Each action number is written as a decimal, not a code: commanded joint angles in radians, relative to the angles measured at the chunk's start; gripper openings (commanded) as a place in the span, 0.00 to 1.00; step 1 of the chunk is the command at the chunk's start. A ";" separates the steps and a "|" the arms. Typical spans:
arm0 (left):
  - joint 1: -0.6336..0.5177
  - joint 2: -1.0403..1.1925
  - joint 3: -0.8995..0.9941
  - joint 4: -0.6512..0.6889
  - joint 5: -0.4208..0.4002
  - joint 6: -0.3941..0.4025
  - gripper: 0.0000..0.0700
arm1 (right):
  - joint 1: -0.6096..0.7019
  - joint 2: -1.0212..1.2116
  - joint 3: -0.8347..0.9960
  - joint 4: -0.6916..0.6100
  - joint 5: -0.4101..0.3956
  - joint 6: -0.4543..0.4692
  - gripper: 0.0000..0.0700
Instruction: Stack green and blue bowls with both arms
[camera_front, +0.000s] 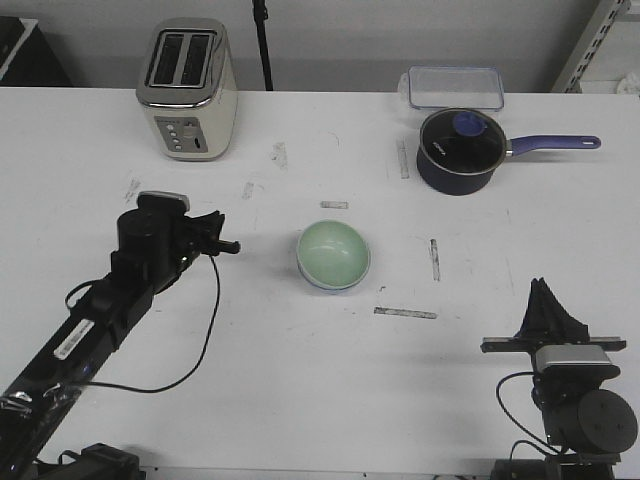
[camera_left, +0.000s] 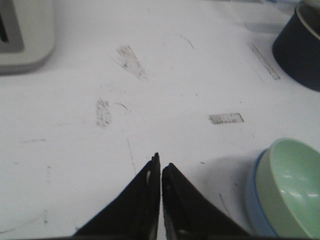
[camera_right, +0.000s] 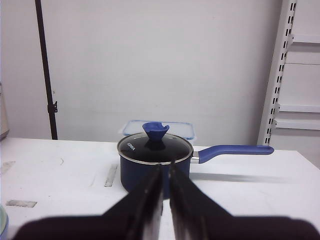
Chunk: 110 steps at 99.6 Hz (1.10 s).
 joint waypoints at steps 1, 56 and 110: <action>0.020 -0.041 -0.059 0.076 -0.002 0.093 0.00 | 0.000 0.000 0.003 0.011 -0.001 0.003 0.02; 0.198 -0.565 -0.465 0.219 -0.002 0.232 0.00 | 0.000 0.000 0.003 0.011 -0.001 0.003 0.02; 0.251 -0.948 -0.592 0.057 -0.064 0.225 0.00 | 0.000 0.000 0.003 0.011 -0.001 0.003 0.02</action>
